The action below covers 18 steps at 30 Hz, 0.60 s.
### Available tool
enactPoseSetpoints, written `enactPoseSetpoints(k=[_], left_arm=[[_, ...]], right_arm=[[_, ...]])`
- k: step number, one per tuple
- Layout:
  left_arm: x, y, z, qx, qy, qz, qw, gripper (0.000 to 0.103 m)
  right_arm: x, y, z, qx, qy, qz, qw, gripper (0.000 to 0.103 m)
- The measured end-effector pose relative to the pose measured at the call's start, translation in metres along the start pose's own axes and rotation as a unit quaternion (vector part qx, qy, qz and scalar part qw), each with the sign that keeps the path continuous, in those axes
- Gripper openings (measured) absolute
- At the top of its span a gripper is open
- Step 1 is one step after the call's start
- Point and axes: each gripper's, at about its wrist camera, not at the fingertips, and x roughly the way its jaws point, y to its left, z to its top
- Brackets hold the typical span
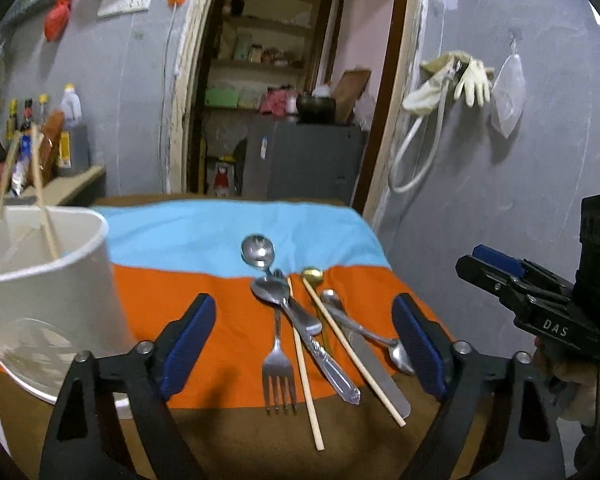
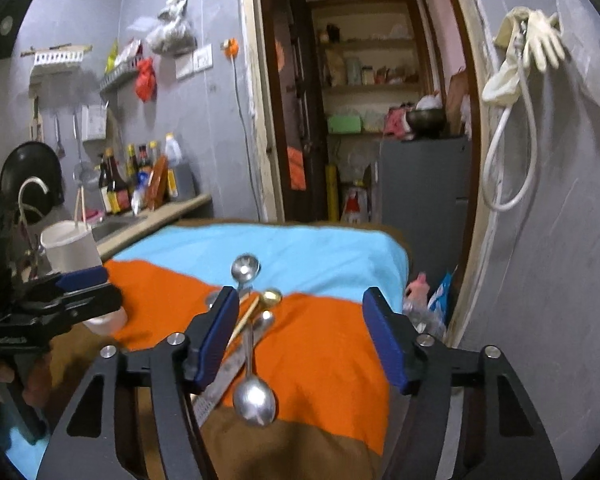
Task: Organize utensils
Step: 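Move both tools back down over the remaining silver utensils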
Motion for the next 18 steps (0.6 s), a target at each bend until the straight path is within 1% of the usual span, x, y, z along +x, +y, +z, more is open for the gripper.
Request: enactPoseSetpoints(k=[2,3,5,8,9,11,13,14,16,18], left_arm=[[0.011,0.002,0.000,-0.004,0.024,-0.004,0.9997,0.071],[0.017,0.003,-0.001,-0.007,0.036,-0.005,0.9993,0.068],[0.026,0.006,-0.001,-0.014,0.057,-0.013,0.9982,0.052],[0.039,0.011,0.001,-0.027,0.089,-0.023,0.9954,0.042],[0.042,0.011,0.002,-0.029,0.095,-0.025,0.9947,0.040],[0.051,0.014,0.004,-0.035,0.115,-0.030,0.9923,0.033],[0.058,0.015,0.005,-0.039,0.128,-0.033,0.9904,0.029],[0.062,0.016,0.006,-0.042,0.136,-0.035,0.9893,0.026],[0.069,0.019,0.008,-0.049,0.146,-0.037,0.9875,0.025],[0.077,0.023,0.011,-0.057,0.156,-0.037,0.9854,0.023]], right_arm=[[0.006,0.001,-0.003,-0.004,0.015,0.004,1.000,0.056],[0.010,0.002,-0.006,-0.006,0.025,0.007,1.000,0.054],[0.017,0.004,-0.008,-0.011,0.040,0.011,0.999,0.052],[0.028,0.009,-0.013,-0.021,0.064,0.016,0.998,0.050],[0.032,0.011,-0.015,-0.026,0.073,0.018,0.997,0.049],[0.036,0.014,-0.016,-0.033,0.087,0.019,0.995,0.045],[0.041,0.016,-0.017,-0.042,0.099,0.017,0.994,0.039],[0.043,0.017,-0.017,-0.046,0.106,0.017,0.993,0.038],[0.045,0.018,-0.019,-0.051,0.116,0.018,0.992,0.033],[0.048,0.020,-0.021,-0.057,0.127,0.019,0.990,0.031]])
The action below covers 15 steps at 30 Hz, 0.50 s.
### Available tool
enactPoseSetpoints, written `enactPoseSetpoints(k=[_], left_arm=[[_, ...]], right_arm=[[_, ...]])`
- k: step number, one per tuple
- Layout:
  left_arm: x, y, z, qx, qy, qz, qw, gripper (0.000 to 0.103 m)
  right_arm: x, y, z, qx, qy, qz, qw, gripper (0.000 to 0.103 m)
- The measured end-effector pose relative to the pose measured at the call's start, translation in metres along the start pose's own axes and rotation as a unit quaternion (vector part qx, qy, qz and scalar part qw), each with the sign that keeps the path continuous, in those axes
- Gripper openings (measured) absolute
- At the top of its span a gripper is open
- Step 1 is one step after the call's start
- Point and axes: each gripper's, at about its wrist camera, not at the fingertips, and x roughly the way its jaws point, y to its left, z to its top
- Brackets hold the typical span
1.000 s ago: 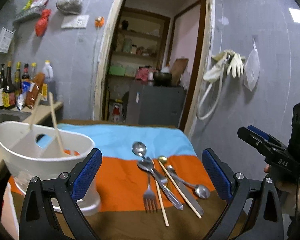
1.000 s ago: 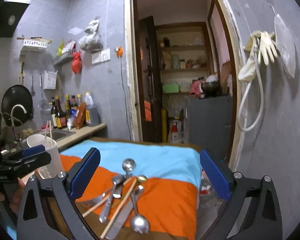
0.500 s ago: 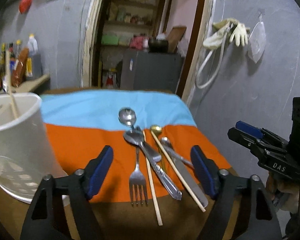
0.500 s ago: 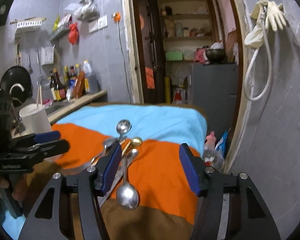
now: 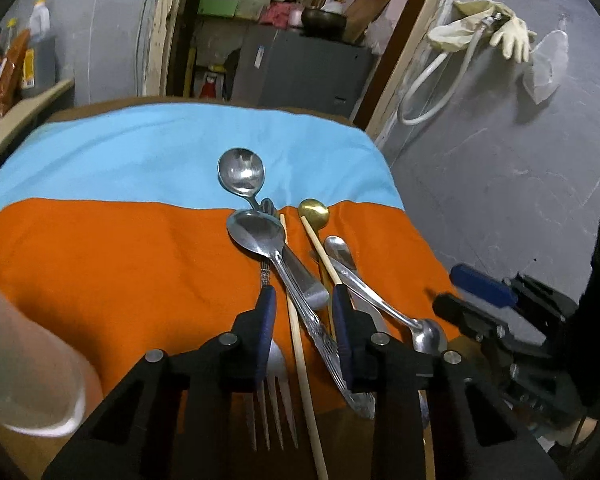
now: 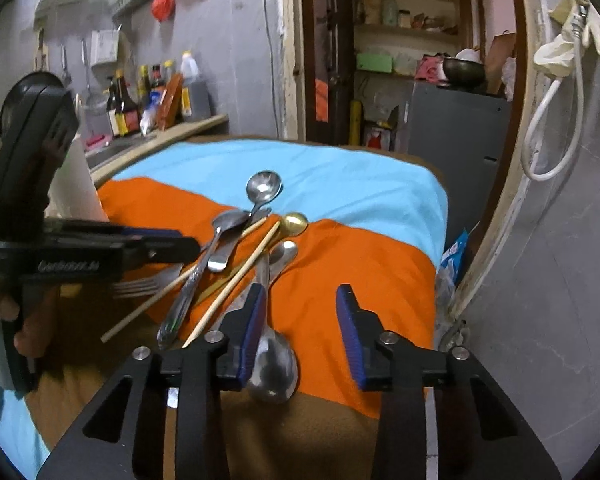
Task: Organize utensils
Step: 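Move both tools back down over the remaining silver utensils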
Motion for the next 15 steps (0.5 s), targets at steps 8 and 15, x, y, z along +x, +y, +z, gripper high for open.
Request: enactPoseSetpoints(k=[8,15], left_arm=[[0.012,0.012,0.011,-0.028,0.019,-0.005,0.9994,0.013],[0.019,0.017,0.016,-0.041,0.029,-0.010,0.9987,0.008]], right_arm=[[0.014,0.008,-0.002,-0.023,0.038,-0.002,0.999,0.023],[0.024,0.018,0.004,-0.044,0.059,-0.008,0.997,0.020]])
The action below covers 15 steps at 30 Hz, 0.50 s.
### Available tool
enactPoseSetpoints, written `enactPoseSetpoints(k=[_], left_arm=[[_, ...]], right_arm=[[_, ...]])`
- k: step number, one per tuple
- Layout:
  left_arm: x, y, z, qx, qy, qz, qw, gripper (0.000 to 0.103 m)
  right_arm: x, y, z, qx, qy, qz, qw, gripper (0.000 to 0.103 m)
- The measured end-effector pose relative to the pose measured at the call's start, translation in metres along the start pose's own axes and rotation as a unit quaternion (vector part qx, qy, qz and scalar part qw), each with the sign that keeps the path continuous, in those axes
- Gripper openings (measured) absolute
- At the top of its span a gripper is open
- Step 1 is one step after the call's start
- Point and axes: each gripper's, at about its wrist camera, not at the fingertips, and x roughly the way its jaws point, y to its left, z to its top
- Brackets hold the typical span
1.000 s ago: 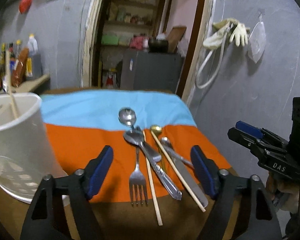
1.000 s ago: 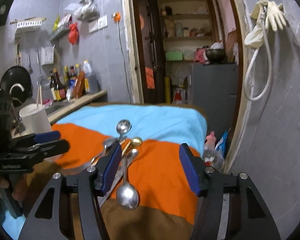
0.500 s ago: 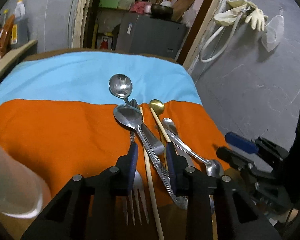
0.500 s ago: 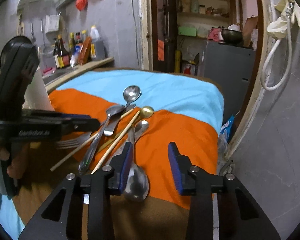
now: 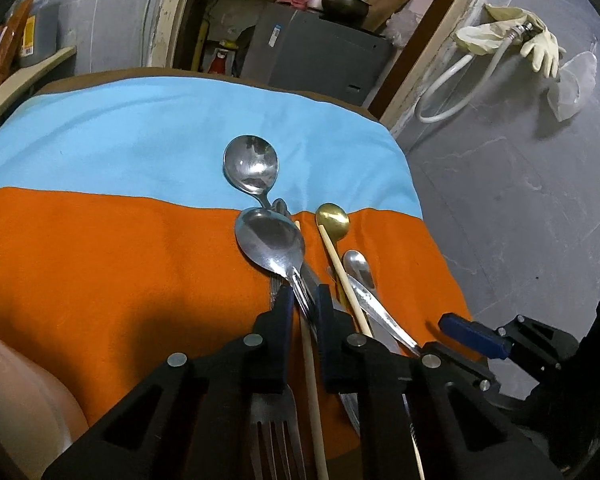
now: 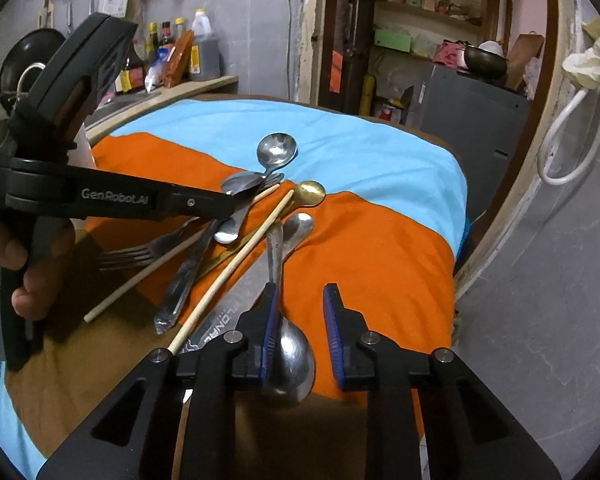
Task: Organize utensils
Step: 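Move both tools back down over the remaining silver utensils, then close the right tool on the silver knife and lift it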
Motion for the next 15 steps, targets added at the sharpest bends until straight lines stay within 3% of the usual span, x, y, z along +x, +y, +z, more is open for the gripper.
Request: enactPoseSetpoints(k=[7,15], left_arm=[[-0.001,0.001,0.003,-0.002,-0.003,-0.004,1.0000,0.002],[-0.001,0.002,0.005,-0.009,0.004,-0.011,0.9999,0.001]], right_arm=[[0.009,0.010,0.002,-0.024,0.030,-0.009,0.999,0.019],[0.028,0.006,0.014,-0.017,0.071,-0.014,0.997,0.017]])
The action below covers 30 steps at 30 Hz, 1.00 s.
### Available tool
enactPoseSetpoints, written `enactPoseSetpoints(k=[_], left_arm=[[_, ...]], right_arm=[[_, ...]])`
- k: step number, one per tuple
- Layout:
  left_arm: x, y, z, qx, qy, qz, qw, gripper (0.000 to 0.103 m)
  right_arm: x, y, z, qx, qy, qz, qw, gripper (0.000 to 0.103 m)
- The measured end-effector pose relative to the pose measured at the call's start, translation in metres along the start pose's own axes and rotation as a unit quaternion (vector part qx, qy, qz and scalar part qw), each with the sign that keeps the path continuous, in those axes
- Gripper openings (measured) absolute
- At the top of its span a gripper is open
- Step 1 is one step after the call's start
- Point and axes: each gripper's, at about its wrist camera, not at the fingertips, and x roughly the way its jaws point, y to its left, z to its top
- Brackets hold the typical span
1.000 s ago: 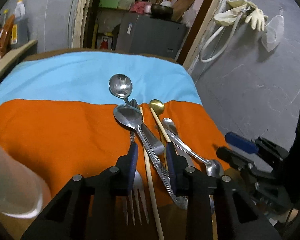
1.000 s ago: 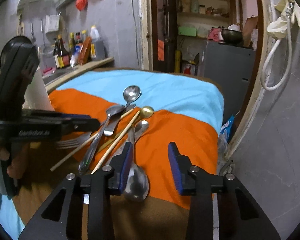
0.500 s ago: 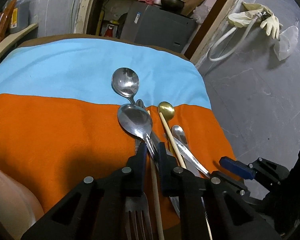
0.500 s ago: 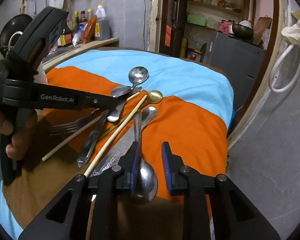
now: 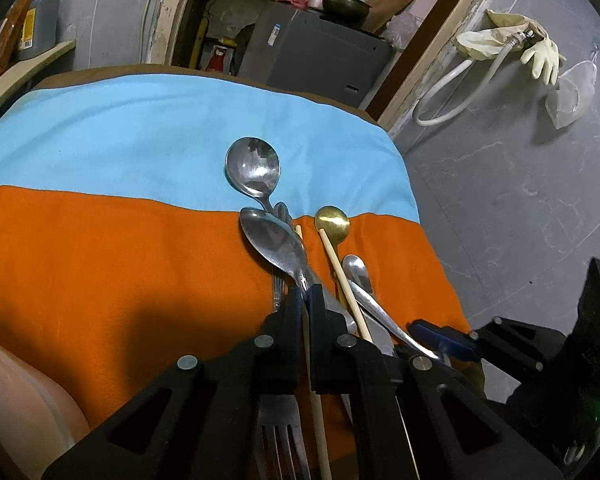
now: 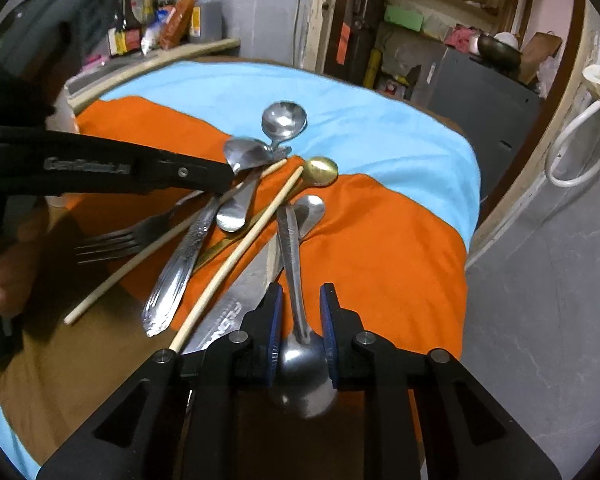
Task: Organize utensils
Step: 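Close the right tool on the silver knife and lift it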
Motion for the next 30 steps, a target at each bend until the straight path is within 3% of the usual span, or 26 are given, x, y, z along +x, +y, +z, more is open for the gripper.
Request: enactPoseSetpoints(k=[5,6,9,17,27,30], left_arm=[[0.006,0.004,0.007,-0.020,0.018,-0.024,0.9993,0.001],[0.005,0.005,0.008,-0.026,0.019,-0.027,0.9991,0.001],[0.000,0.005,0.007,-0.026,0.011,-0.031,0.9991,0.000],[-0.036,-0.014,-0.013,0.042,-0.035,-0.041,0.9976,0.000],[-0.067,-0.014,-0.037,0.046,-0.077,-0.056,0.9944,0.000],[-0.065,-0.012,-0.040,0.041,-0.060,-0.048,0.9962,0.000]], right_arm=[[0.006,-0.006,0.012,0.009,0.033,0.020,0.999,0.013],[0.006,-0.005,0.013,0.008,0.034,0.016,0.999,0.006],[0.002,0.000,0.012,-0.003,0.026,-0.002,1.000,0.005],[-0.026,-0.009,-0.004,0.047,-0.032,0.009,0.998,0.005],[-0.062,0.005,-0.001,0.073,-0.142,0.037,0.986,0.005],[-0.058,0.009,0.004,0.080,-0.142,0.050,0.985,0.005]])
